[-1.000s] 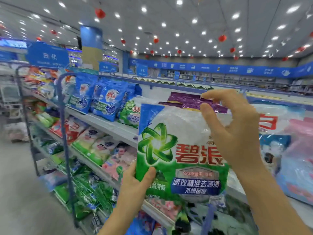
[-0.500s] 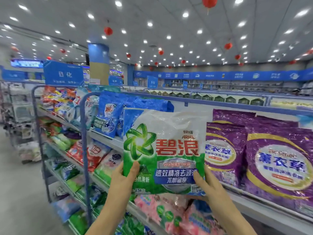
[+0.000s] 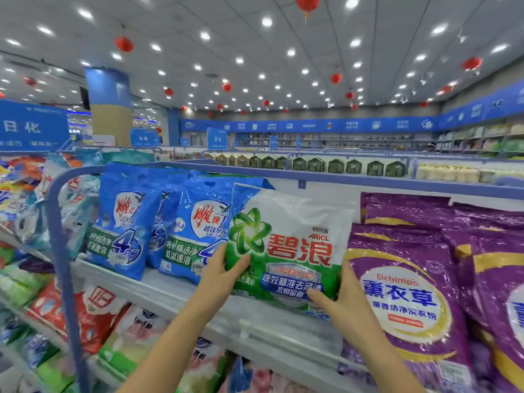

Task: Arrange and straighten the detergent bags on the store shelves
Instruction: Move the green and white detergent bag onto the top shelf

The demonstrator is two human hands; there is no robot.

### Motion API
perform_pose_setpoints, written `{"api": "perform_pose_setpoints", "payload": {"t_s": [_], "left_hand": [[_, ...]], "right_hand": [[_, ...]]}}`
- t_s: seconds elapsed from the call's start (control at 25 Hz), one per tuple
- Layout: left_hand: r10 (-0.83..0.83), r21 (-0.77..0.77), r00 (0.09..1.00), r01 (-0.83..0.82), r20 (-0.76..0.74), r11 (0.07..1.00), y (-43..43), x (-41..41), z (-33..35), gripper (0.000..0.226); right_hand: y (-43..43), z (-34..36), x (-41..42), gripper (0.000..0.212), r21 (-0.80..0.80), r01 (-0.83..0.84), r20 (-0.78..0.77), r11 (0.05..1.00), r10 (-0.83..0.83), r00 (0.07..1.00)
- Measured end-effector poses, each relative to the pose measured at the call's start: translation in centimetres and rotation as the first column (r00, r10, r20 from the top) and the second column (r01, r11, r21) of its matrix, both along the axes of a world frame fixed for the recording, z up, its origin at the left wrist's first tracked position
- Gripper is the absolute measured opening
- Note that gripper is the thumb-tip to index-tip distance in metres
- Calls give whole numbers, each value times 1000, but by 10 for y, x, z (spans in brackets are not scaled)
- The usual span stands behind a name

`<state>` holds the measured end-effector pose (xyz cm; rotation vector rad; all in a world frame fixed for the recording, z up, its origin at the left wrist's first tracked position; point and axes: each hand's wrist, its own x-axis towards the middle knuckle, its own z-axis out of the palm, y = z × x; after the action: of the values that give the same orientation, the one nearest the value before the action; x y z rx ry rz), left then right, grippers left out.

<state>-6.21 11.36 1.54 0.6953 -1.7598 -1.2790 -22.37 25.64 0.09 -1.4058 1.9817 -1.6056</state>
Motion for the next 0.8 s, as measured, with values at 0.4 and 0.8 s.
{"api": "perform_pose_setpoints", "payload": {"t_s": [0.4,0.8], "left_hand": [[-279,136,954,265,105,955,-46,-14,-24,39],[-93,-219,964,150,250,964,-54,-15,-31,53]], "right_hand": [[-23,-24,34,109,60,361,-97,931,-354,930],[-29,-22,51,96,159,593,-321,789,-527,787]]}}
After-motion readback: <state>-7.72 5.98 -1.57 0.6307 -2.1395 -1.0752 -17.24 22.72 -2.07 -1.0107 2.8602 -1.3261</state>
